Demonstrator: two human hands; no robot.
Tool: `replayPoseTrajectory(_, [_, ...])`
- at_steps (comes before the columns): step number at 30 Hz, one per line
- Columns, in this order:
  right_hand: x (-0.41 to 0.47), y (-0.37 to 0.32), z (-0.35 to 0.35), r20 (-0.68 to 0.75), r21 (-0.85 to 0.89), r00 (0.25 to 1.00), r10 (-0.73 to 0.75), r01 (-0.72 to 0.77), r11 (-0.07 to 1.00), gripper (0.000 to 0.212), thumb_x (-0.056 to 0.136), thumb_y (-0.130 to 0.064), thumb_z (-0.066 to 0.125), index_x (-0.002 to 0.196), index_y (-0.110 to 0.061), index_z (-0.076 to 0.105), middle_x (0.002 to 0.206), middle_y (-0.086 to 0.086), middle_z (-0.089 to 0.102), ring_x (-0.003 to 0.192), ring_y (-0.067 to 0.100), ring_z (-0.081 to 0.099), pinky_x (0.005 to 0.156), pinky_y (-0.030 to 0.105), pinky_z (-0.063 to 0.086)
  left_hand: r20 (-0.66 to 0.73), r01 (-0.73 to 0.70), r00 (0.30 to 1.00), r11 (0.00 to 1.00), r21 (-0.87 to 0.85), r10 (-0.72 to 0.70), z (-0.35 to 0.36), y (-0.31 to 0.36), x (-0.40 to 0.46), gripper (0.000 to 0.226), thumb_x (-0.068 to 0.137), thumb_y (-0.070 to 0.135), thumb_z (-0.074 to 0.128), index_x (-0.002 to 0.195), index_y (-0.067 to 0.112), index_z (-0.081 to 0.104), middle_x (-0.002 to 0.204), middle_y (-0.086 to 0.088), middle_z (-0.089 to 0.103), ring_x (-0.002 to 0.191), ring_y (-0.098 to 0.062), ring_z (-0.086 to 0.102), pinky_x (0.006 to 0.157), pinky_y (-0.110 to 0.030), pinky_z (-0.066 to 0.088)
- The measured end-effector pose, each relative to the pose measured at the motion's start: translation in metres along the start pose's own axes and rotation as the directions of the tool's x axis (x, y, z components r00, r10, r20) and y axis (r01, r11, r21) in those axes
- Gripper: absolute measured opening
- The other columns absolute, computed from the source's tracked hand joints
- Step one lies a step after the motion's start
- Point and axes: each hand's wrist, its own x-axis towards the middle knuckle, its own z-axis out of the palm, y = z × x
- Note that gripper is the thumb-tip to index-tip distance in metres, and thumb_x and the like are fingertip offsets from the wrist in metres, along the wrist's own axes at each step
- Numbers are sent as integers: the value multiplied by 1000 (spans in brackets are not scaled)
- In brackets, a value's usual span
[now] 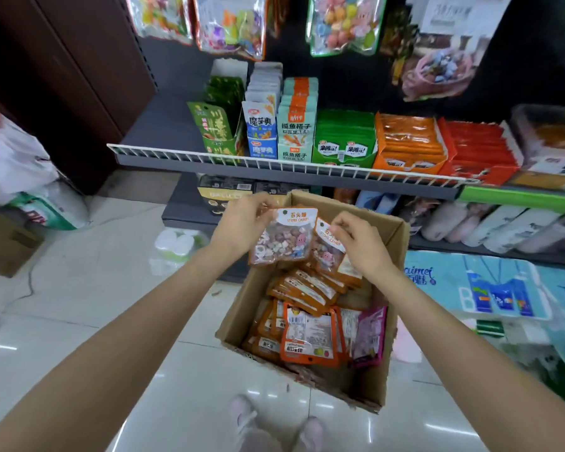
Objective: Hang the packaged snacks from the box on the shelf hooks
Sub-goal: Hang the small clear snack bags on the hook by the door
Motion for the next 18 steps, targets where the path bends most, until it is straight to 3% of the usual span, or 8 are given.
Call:
replayPoseTrajectory(4, [24, -44, -19, -86, -5, 990, -111, 111, 994, 10, 95, -15, 53, 92, -12, 62, 93, 2, 67, 89, 14, 60, 75, 26, 42, -244, 21, 969, 998, -64, -36, -42, 15, 11, 14, 91, 20, 60, 99, 10, 67, 85, 1, 65, 81, -15, 59, 68, -20, 39])
replayPoseTrajectory(8, [49, -96, -32, -159, -52, 963, -216, 210, 976, 14, 93, -15, 56, 97, -10, 68, 88, -3, 65, 80, 10, 58, 71, 21, 42, -467, 64, 882, 998, -28, -69, -93, 19, 21, 18, 91, 22, 59, 100, 8, 67, 88, -7, 68, 82, -23, 61, 66, -29, 41])
replayPoseTrajectory(10, [63, -123, -32, -172, -72, 950, -260, 251, 965, 13, 93, -17, 57, 94, -12, 69, 85, -5, 65, 79, 7, 58, 69, 17, 43, -527, 67, 848, 998, 13, -50, -120, 13, 29, 17, 91, 20, 59, 100, 8, 67, 91, -9, 70, 87, -27, 63, 70, -33, 46])
replayPoseTrajectory(13, [84, -168, -23, -176, -57, 923, -341, 337, 940, 12, 92, -16, 58, 90, -12, 70, 81, -8, 64, 73, -4, 54, 65, 0, 38, -573, 72, 819, 995, 62, -23, -158, -6, 43, 14, 91, 18, 59, 99, 13, 69, 91, -6, 72, 86, -26, 65, 69, -33, 48])
replayPoseTrajectory(16, [110, -217, -2, -174, -44, 895, -411, 410, 911, 12, 91, -16, 59, 89, -12, 71, 80, -9, 63, 72, -12, 51, 66, -2, 36, -622, 86, 781, 996, 31, -48, -199, -33, 59, 13, 89, 16, 60, 97, 16, 71, 89, -3, 72, 84, -22, 65, 65, -29, 44])
replayPoseTrajectory(18, [131, -250, 18, -170, -50, 878, -448, 447, 893, 12, 91, -17, 59, 90, -13, 71, 83, -9, 63, 74, -8, 52, 68, -1, 36, -647, 78, 761, 997, 31, -39, -230, -57, 72, 12, 88, 16, 61, 95, 16, 71, 89, -3, 71, 84, -22, 64, 69, -32, 48])
